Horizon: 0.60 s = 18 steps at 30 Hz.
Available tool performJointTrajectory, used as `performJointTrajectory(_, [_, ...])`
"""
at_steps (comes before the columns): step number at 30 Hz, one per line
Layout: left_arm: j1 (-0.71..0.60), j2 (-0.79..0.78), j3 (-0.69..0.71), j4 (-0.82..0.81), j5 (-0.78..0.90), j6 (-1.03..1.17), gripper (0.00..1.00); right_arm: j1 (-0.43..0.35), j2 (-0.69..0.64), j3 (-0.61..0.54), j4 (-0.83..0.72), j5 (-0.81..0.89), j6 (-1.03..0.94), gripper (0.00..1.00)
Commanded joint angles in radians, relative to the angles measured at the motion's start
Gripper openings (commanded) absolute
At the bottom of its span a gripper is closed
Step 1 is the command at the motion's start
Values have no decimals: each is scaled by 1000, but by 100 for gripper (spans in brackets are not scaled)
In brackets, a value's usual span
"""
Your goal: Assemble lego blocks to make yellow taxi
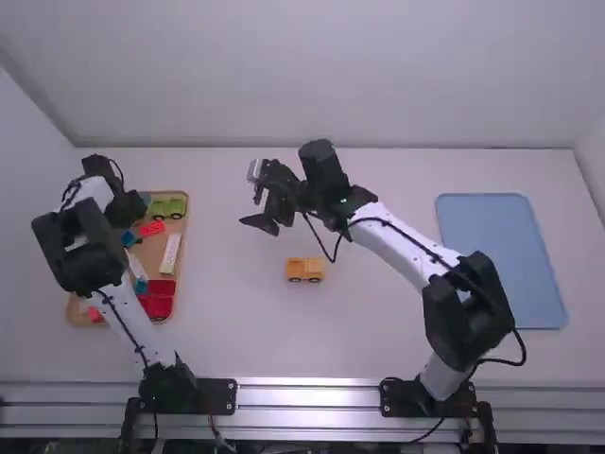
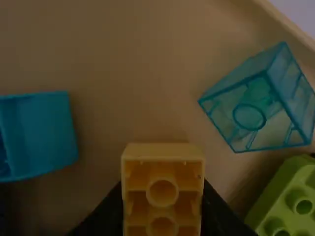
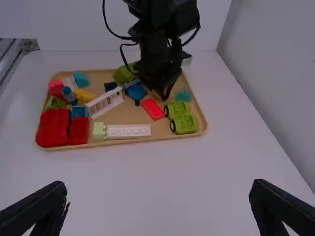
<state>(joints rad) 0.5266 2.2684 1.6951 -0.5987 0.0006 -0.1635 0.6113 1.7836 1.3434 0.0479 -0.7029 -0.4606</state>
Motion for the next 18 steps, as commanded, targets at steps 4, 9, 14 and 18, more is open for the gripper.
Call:
performJointTrajectory(4, [6, -114, 18, -66, 11, -2, 14, -37, -24, 32, 24, -6, 65, 99])
performJointTrajectory(9, [-3, -327, -81, -37, 177, 69, 4, -75, -24, 32, 23, -35, 68, 99])
performJointTrajectory(14, [-11, -632, -414, 238, 410, 109, 7, -100, -24, 32, 26, -26, 73, 99])
performJointTrajectory(18, [-45, -834, -692, 518, 659, 200, 10, -128, -22, 32, 34, -72, 106, 99])
